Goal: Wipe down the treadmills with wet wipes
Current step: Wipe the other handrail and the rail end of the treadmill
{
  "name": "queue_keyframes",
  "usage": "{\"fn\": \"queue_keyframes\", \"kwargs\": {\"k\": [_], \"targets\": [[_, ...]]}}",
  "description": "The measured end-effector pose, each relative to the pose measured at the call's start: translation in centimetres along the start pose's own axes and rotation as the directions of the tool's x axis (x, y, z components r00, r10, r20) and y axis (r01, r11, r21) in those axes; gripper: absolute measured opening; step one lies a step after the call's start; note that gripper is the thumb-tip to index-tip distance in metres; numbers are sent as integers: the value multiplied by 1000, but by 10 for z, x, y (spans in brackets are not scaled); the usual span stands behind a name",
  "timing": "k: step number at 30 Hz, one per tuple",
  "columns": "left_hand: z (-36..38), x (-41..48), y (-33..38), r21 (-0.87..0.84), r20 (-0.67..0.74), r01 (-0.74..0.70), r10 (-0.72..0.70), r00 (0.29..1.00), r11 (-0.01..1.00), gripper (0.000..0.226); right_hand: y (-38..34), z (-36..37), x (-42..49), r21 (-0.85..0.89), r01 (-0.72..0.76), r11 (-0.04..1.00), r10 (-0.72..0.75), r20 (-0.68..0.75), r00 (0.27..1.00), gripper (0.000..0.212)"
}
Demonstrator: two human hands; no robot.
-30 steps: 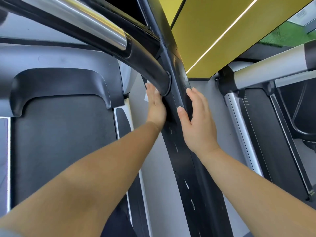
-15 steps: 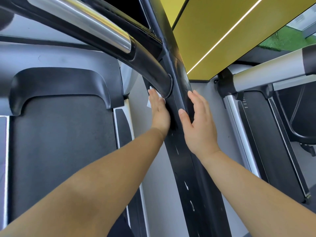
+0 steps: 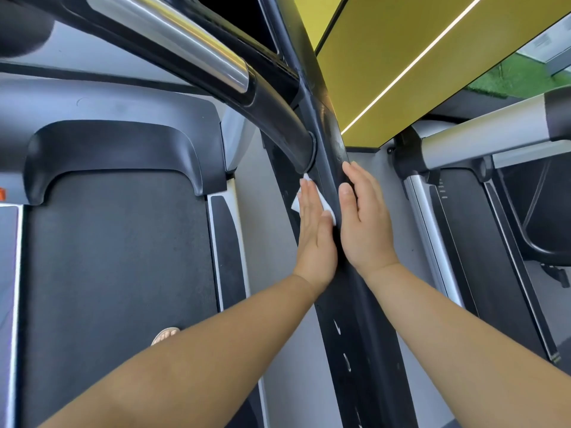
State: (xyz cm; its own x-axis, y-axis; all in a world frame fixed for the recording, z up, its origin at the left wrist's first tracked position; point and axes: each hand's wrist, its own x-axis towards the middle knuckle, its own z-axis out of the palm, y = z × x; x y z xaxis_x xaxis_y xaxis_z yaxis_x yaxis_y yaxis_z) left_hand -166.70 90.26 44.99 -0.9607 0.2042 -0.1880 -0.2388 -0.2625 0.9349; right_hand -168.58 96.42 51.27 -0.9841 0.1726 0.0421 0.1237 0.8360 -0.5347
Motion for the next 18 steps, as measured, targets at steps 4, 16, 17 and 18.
{"fn": "queue_keyframes", "kwargs": {"k": [4,16,17,18], "targets": [[0,-5,8,45,31,-38,37,999,998,54,1,0,-1,54,-14,998,14,-2,1000,38],[2,-1,3,69,-16,-47,48,999,997,49,4,0,1,89,-13,996,13,5,1000,38],[1,5,5,58,-31,-38,40,999,998,50,4,0,1,88,-12,996,12,3,1000,38],[2,7,6,52,-44,-36,39,998,998,51,4,0,1,88,-12,996,12,2,1000,38]]}}
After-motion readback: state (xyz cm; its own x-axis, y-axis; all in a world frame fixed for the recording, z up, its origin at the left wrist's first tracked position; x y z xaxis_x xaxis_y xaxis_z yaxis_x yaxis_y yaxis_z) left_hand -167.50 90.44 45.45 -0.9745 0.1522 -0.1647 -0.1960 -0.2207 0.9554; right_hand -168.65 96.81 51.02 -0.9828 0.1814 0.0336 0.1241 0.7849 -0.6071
